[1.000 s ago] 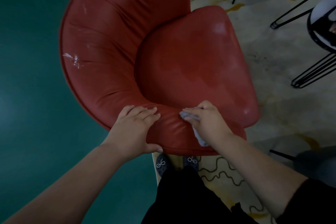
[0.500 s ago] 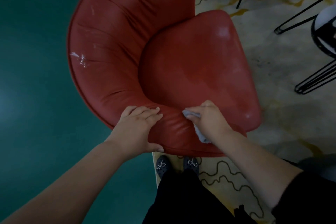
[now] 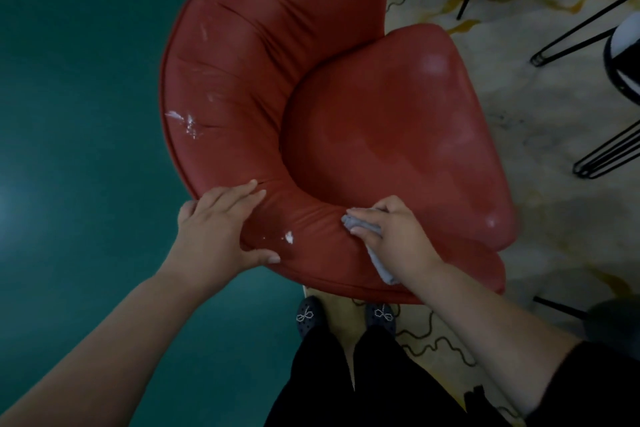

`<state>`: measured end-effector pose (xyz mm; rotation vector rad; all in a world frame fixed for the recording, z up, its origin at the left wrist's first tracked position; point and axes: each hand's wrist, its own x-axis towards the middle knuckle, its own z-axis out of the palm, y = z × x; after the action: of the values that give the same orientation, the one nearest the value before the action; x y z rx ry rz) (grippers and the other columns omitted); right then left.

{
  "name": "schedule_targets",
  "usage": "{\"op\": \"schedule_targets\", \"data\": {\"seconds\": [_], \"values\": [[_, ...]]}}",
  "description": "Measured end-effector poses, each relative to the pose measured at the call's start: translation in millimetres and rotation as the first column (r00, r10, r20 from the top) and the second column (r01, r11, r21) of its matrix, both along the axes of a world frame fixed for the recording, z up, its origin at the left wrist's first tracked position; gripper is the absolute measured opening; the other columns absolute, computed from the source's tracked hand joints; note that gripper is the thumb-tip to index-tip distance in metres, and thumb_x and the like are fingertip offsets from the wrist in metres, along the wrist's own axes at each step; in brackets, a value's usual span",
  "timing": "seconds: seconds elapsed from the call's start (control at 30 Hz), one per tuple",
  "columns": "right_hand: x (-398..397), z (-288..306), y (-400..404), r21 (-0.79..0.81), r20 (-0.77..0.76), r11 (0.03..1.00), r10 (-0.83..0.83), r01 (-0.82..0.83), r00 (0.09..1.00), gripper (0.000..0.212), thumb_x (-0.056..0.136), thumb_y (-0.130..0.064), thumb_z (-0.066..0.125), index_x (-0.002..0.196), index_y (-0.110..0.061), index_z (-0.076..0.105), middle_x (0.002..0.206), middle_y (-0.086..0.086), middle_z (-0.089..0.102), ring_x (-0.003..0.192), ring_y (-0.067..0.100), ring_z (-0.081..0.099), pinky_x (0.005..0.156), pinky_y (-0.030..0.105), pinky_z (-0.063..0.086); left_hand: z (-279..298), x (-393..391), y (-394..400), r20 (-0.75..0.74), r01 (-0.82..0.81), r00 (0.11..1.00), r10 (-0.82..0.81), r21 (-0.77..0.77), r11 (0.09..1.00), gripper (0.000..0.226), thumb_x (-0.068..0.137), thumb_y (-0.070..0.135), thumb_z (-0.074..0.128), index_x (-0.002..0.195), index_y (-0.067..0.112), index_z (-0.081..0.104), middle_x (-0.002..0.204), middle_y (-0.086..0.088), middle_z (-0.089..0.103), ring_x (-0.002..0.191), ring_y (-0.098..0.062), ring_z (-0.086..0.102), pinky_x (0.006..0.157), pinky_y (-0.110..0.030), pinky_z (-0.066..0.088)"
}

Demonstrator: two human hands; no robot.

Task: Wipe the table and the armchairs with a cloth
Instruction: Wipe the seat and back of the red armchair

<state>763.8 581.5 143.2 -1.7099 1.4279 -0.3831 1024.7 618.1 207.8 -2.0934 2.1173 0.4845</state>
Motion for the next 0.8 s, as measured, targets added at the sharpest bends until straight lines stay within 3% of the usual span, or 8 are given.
{"op": "schedule_targets", "data": {"seconds": [0.07,0.2,0.4,0.6,0.8], "values": [[5,5,1,0.004,0.02,1.0,-0.02,0.02,1.0,0.029,0.087,-0.019,0.066,0.116,-0.02,0.067,0.108,-0.001,0.049,0.105,0.009,0.052,0.091,0.0,0.03,0,14,1,0.013,-0.001,1.0,0.001,0.012,1.0,0.102,0.052,0.077,0.063,0.141,0.032,0.04,0.149,0.016,0.033,0.131,-0.012,0.029,0.104,-0.04,0.022],[36,16,12,-0.044,0.08,0.995,0.089,-0.085,0.993,0.036,0.085,-0.022,0.068,0.12,-0.023,0.065,0.112,0.002,0.05,0.109,0.012,0.049,0.099,0.012,0.034,-5,28,3,0.046,0.059,0.997,-0.062,0.048,0.997,0.103,0.054,0.071,0.071,0.143,0.032,0.037,0.152,0.016,0.027,0.131,-0.014,0.026,0.104,-0.042,0.024],[74,20,18,-0.099,0.167,0.994,0.054,-0.037,0.985,0.037,0.086,-0.023,0.066,0.123,-0.023,0.063,0.112,0.002,0.047,0.109,0.015,0.046,0.098,0.014,0.034,-11,34,2,0.012,0.081,0.997,-0.081,-0.017,0.997,0.095,0.055,0.062,0.077,0.139,0.03,0.045,0.148,0.014,0.035,0.127,-0.017,0.033,0.101,-0.044,0.031],[90,19,26,-0.312,-0.019,0.898,0.32,-0.31,0.947,0.029,0.086,-0.031,0.065,0.115,-0.03,0.067,0.121,-0.003,0.058,0.116,0.02,0.048,0.093,0.039,0.042,-16,37,2,0.031,0.096,0.995,-0.095,-0.032,0.995,0.092,0.058,0.067,0.071,0.139,0.035,0.041,0.148,0.018,0.033,0.126,-0.013,0.031,0.099,-0.039,0.03],[90,16,22,-0.34,-0.1,0.878,0.322,-0.337,0.941,0.021,0.08,-0.03,0.07,0.101,-0.033,0.073,0.108,0.004,0.056,0.094,0.025,0.051,0.077,0.041,0.047,-17,38,4,0.047,0.11,0.993,-0.108,-0.05,0.993,0.091,0.06,0.07,0.066,0.14,0.035,0.041,0.149,0.017,0.033,0.127,-0.014,0.033,0.099,-0.039,0.028]]}}
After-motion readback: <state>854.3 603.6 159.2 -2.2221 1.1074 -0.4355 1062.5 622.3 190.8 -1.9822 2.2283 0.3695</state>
